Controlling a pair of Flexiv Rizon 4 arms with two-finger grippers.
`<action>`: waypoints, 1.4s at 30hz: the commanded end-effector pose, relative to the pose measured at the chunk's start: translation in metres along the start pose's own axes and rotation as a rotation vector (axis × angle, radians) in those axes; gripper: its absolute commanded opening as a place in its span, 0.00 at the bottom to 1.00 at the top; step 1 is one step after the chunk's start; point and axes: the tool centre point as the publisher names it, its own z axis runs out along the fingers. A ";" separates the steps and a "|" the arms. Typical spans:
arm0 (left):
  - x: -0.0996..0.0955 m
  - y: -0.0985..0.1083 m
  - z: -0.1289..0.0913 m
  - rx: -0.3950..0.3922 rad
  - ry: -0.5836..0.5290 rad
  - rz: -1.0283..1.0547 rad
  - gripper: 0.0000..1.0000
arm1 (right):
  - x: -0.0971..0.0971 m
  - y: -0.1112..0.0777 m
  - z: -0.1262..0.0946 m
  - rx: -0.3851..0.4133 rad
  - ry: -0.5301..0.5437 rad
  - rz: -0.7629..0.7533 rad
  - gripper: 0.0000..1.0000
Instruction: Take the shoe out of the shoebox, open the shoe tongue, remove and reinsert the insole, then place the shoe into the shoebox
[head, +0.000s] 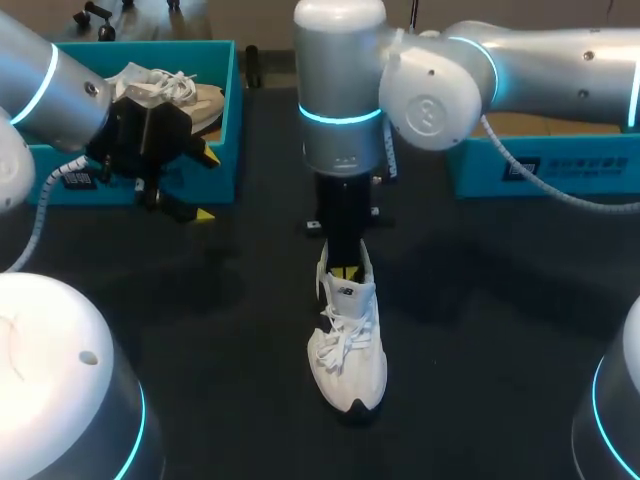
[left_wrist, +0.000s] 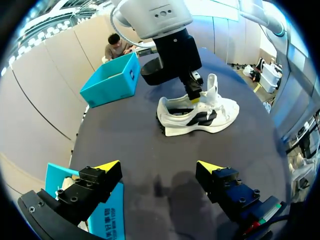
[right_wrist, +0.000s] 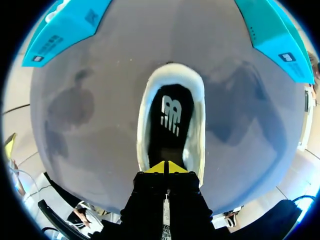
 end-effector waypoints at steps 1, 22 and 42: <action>0.001 0.000 -0.001 -0.004 -0.001 0.001 1.00 | -0.004 -0.007 0.008 0.008 0.009 0.020 0.23; 0.001 0.000 -0.001 -0.004 -0.001 0.001 1.00 | -0.012 -0.011 0.019 0.025 0.033 0.009 1.00; 0.001 0.000 -0.001 -0.004 -0.001 0.001 1.00 | -0.009 -0.032 0.003 0.046 0.020 0.022 1.00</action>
